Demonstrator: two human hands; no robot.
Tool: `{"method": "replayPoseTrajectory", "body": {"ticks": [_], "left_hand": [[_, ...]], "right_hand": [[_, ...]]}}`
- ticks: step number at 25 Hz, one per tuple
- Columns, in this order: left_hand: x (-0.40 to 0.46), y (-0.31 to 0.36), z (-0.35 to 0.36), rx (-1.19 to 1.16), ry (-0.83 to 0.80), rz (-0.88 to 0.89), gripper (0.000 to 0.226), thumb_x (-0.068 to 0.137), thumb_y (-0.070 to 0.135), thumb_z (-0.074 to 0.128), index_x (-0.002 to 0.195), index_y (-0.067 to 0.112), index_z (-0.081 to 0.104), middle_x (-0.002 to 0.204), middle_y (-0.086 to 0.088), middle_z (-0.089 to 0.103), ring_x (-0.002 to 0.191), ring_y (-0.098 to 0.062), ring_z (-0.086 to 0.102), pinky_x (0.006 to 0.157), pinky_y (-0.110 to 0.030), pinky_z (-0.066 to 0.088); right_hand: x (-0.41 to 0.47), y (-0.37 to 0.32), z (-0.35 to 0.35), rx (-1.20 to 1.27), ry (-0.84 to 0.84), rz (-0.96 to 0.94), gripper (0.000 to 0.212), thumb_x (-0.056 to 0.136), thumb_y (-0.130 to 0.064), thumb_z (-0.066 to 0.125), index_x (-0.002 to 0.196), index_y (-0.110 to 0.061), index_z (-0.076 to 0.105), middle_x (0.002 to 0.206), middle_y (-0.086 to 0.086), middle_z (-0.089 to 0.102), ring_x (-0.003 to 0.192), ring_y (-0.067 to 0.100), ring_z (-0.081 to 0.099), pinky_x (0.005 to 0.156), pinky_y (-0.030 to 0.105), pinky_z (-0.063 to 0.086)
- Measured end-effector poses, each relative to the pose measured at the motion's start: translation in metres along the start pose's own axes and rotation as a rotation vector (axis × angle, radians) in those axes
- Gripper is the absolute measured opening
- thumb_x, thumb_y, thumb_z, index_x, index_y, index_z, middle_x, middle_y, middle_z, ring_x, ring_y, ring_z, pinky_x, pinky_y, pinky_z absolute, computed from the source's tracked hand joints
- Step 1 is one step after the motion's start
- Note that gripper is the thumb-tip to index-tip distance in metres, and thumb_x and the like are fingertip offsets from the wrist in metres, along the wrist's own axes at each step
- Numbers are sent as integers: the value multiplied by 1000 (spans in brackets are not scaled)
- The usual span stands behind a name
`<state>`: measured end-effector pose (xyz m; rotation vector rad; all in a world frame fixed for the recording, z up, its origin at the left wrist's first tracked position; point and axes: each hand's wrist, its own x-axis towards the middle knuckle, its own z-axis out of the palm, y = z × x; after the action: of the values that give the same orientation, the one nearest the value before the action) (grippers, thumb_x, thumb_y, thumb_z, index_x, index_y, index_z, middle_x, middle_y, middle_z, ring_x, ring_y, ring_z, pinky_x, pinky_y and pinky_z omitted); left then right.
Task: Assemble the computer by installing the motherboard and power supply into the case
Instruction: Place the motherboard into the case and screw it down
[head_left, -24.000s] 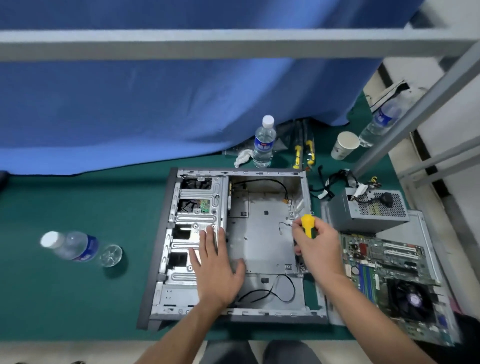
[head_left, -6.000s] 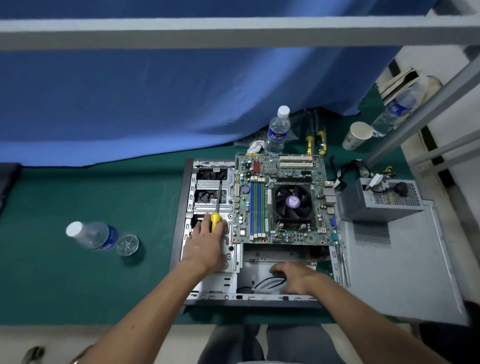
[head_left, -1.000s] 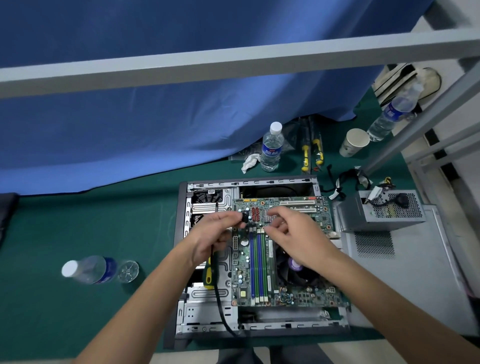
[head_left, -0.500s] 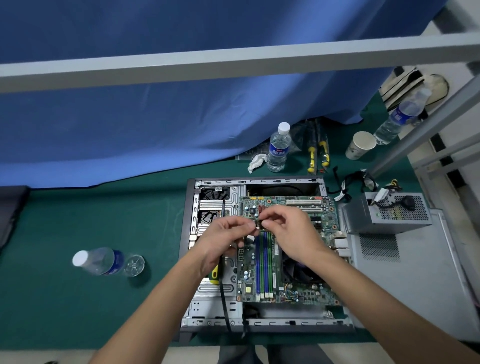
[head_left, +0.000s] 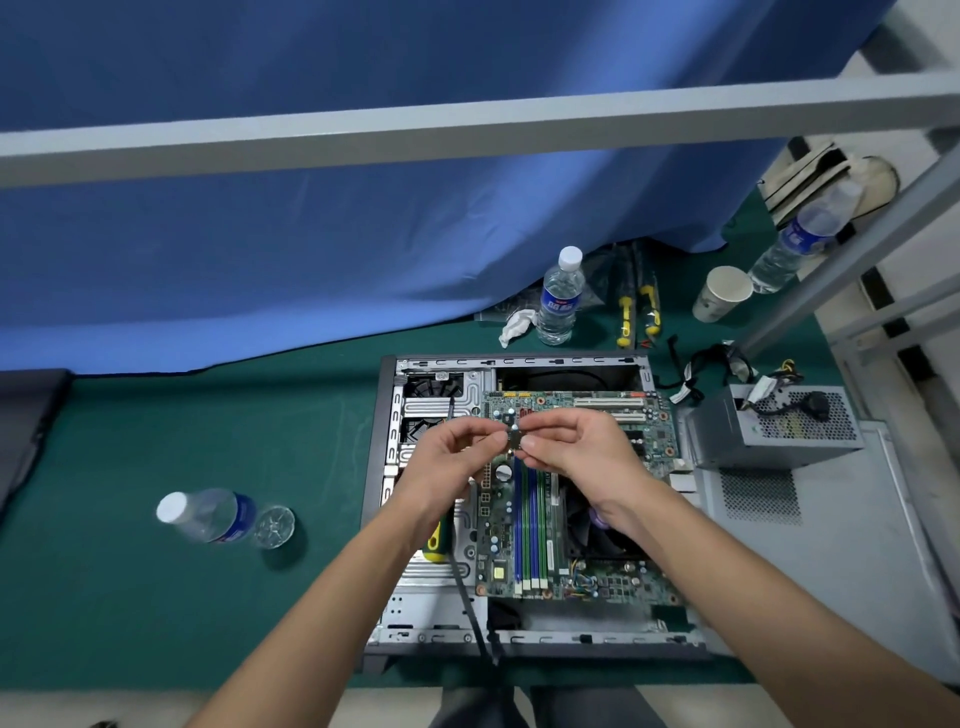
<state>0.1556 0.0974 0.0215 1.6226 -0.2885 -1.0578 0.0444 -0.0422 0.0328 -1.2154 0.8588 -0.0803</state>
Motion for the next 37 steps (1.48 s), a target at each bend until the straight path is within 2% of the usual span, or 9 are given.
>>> {"method": "replayPoseTrajectory", "body": {"ticks": [6,9,11,13,15,23,28,34,37], "left_hand": [[-1,2,-1,-48,34,-33,8,94,18,65,94,14,72,83,1,68,54,-3,50,48,-16,36],[5,3,-6,-132,135,-126,10,99,20,58,94,16,65,84,5,66,52,-3,52,57,-24,37],[11,3,-10,-123,193,-143,12,101,19,54,92,17,61,82,7,65,52,-2,53,59,-24,40],[19,2,-10,-68,231,-156,12,103,18,51,94,17,59,86,6,63,55,-2,53,56,-20,42],[26,0,-9,-10,248,-151,11,103,16,50,101,15,61,88,5,62,56,-1,54,51,-15,42],[57,-3,-15,145,241,-102,6,96,17,62,98,15,68,91,1,67,71,-6,56,59,-15,44],[68,-7,-15,179,217,-91,6,96,19,64,91,17,67,76,7,63,53,4,52,51,-12,43],[63,-10,-15,164,211,-129,6,96,15,63,91,16,68,85,1,68,62,-3,56,55,-16,47],[58,-8,-15,112,215,-156,7,96,11,62,93,14,67,94,-4,71,75,-12,62,56,-17,48]], "right_hand": [[4,-1,1,-105,5,-51,10,87,-6,72,95,-13,70,81,6,75,76,15,72,67,20,55],[12,2,-10,-505,150,-177,9,94,-19,64,91,-27,65,86,-8,68,82,7,64,70,17,50],[18,6,-16,-878,198,-239,11,97,-27,57,107,-25,63,107,-8,62,104,12,58,92,27,50],[23,18,-17,-1174,131,-206,41,98,-39,52,133,-18,52,131,-1,52,128,18,42,113,38,36],[25,30,-15,-1315,51,-163,56,98,-46,47,145,-16,41,148,4,39,139,22,30,119,42,27],[54,29,-31,-1354,60,-131,74,95,-58,45,155,-19,23,163,4,17,150,26,8,121,50,9],[68,21,-31,-1367,96,-162,81,90,-56,56,152,-13,25,151,6,35,142,27,24,118,53,23],[79,13,-32,-1520,-8,-124,78,85,-59,64,144,-14,37,144,8,41,140,29,28,119,53,16],[80,12,-33,-1516,-37,-167,70,84,-54,68,136,-13,44,133,8,47,128,27,40,115,44,29]]}}
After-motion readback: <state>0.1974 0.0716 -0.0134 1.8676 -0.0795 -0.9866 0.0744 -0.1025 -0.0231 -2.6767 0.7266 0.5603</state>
